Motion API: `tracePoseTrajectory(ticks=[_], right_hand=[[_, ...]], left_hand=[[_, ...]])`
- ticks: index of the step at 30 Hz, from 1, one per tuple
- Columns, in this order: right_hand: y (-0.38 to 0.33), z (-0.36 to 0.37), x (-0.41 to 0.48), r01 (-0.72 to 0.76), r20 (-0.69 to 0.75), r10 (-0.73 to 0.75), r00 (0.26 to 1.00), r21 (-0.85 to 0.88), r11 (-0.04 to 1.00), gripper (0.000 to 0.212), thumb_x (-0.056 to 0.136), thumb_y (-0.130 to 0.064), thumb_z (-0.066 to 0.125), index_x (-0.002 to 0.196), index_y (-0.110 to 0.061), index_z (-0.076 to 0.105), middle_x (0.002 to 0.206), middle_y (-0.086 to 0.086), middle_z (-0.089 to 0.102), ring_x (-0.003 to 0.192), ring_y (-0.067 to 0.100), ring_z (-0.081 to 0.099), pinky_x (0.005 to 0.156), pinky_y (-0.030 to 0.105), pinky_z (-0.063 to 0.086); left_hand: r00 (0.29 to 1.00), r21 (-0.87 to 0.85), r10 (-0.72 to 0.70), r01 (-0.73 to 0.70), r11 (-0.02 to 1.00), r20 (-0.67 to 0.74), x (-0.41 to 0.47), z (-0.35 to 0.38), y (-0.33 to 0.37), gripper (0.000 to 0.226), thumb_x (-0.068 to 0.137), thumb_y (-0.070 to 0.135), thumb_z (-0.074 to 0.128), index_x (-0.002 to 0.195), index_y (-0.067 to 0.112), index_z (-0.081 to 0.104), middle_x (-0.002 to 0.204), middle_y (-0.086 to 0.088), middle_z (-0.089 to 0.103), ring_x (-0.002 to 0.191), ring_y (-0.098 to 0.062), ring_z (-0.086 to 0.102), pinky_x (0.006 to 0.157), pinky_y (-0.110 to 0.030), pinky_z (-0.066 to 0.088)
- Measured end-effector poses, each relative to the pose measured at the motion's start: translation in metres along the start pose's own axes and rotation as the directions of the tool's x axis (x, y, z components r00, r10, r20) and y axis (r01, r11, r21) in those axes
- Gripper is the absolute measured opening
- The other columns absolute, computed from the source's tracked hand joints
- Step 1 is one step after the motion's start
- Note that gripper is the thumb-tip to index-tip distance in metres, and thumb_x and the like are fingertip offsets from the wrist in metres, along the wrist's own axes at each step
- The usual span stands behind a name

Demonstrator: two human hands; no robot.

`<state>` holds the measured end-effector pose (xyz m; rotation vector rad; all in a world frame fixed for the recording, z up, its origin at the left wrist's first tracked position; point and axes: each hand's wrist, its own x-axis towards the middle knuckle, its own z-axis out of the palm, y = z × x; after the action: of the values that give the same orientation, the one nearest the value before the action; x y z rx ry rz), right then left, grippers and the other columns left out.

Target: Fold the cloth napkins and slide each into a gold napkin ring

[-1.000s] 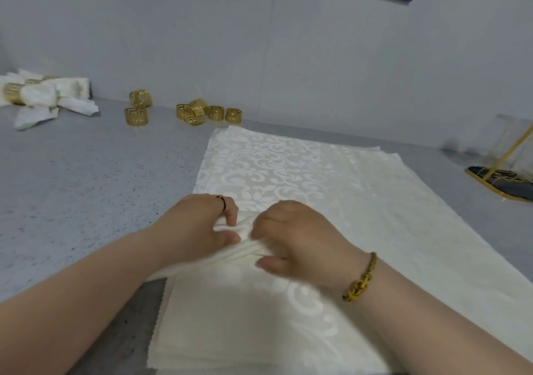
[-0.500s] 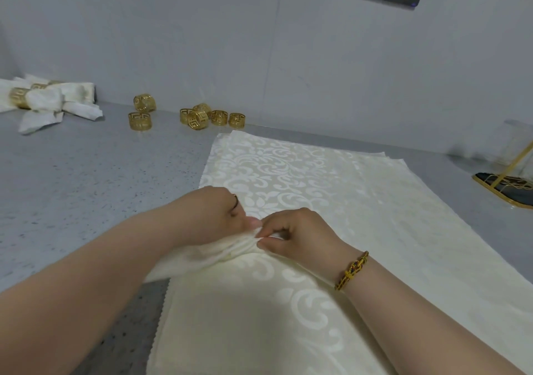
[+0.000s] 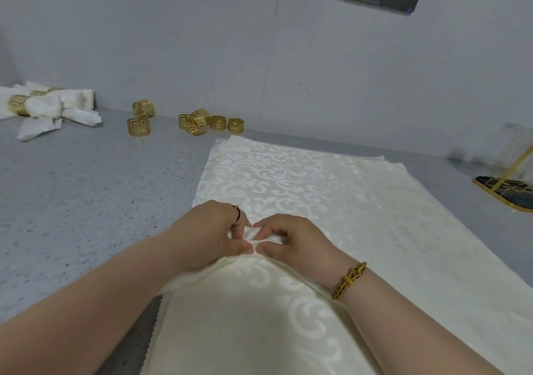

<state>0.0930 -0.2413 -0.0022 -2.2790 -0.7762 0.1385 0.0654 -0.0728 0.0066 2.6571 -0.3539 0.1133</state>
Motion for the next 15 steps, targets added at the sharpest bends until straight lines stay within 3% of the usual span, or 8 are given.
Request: tracePoseTrajectory(ticks=[3, 5, 8, 10, 12, 13, 15], right_hand=[[-0.003, -0.001, 0.003, 0.015, -0.033, -0.018, 0.999, -0.073, 0.997, 0.012, 0.085, -0.013, 0.060, 0.093, -0.010, 0.067, 0.103, 0.003, 0.064, 0.097, 0.015, 0.056, 0.086, 0.027, 0.043], [-0.004, 0.002, 0.004, 0.047, -0.067, -0.057, 0.996, -0.140, 0.989, 0.013, 0.086, -0.013, 0.058, 0.095, -0.009, 0.067, 0.099, 0.005, 0.066, 0.091, 0.016, 0.056, 0.079, 0.026, 0.041], [-0.003, 0.003, 0.004, 0.068, -0.100, -0.088, 0.991, -0.186, 0.980, 0.015, 0.087, -0.013, 0.057, 0.098, -0.010, 0.066, 0.095, 0.004, 0.066, 0.082, 0.011, 0.054, 0.069, 0.019, 0.035], [-0.003, 0.003, 0.004, 0.072, -0.109, -0.092, 0.990, -0.176, 0.982, 0.011, 0.086, -0.014, 0.057, 0.098, -0.016, 0.057, 0.089, 0.002, 0.063, 0.071, 0.008, 0.050, 0.064, 0.015, 0.034], [-0.002, 0.003, 0.003, 0.050, -0.114, -0.066, 0.991, -0.138, 0.989, 0.020, 0.086, -0.016, 0.058, 0.099, -0.020, 0.045, 0.094, -0.002, 0.063, 0.075, 0.015, 0.053, 0.067, 0.021, 0.039], [-0.001, 0.003, 0.004, 0.043, -0.119, -0.057, 0.991, -0.123, 0.991, 0.021, 0.085, -0.016, 0.059, 0.102, -0.018, 0.045, 0.093, -0.005, 0.062, 0.079, 0.017, 0.055, 0.070, 0.022, 0.039], [0.000, 0.003, 0.003, 0.029, -0.144, -0.044, 0.989, -0.099, 0.995, 0.016, 0.085, -0.016, 0.060, 0.100, -0.014, 0.055, 0.083, -0.008, 0.059, 0.075, 0.016, 0.052, 0.065, 0.018, 0.037]], left_hand=[[1.000, 0.119, 0.018, -0.016, 0.993, -0.019, 0.004, 0.001, 0.005, 0.034, 0.084, 0.037, 0.061, 0.061, 0.030, 0.036, 0.101, 0.008, 0.064, 0.089, -0.009, 0.056, 0.074, -0.020, 0.041], [0.999, 0.168, 0.025, -0.018, 0.986, -0.038, 0.006, 0.000, 0.007, 0.037, 0.086, 0.038, 0.058, 0.062, 0.030, 0.031, 0.083, 0.009, 0.058, 0.070, -0.004, 0.049, 0.063, -0.016, 0.036], [0.996, 0.172, 0.024, -0.010, 0.985, -0.080, 0.007, 0.004, 0.007, 0.034, 0.087, 0.039, 0.055, 0.066, 0.030, 0.030, 0.077, 0.009, 0.055, 0.059, -0.004, 0.040, 0.054, -0.015, 0.028], [0.994, 0.092, 0.004, 0.007, 0.996, -0.113, 0.005, 0.006, 0.008, 0.020, 0.088, 0.037, 0.055, 0.085, 0.032, 0.035, 0.078, 0.013, 0.054, 0.068, -0.003, 0.049, 0.059, -0.015, 0.034], [0.992, 0.019, -0.018, 0.020, 1.000, -0.124, 0.003, 0.010, 0.007, 0.038, 0.089, 0.034, 0.054, 0.121, 0.036, 0.034, 0.098, 0.015, 0.059, 0.095, -0.009, 0.056, 0.076, -0.019, 0.038], [0.992, 0.036, -0.010, 0.014, 0.999, -0.122, 0.003, 0.011, 0.008, 0.050, 0.091, 0.034, 0.052, 0.135, 0.036, 0.028, 0.112, 0.013, 0.058, 0.108, -0.010, 0.053, 0.083, -0.018, 0.036], [0.994, 0.111, 0.023, -0.011, 0.994, -0.110, 0.003, 0.015, 0.006, 0.050, 0.094, 0.035, 0.045, 0.141, 0.030, 0.030, 0.131, 0.010, 0.049, 0.122, -0.008, 0.043, 0.090, -0.015, 0.029]])
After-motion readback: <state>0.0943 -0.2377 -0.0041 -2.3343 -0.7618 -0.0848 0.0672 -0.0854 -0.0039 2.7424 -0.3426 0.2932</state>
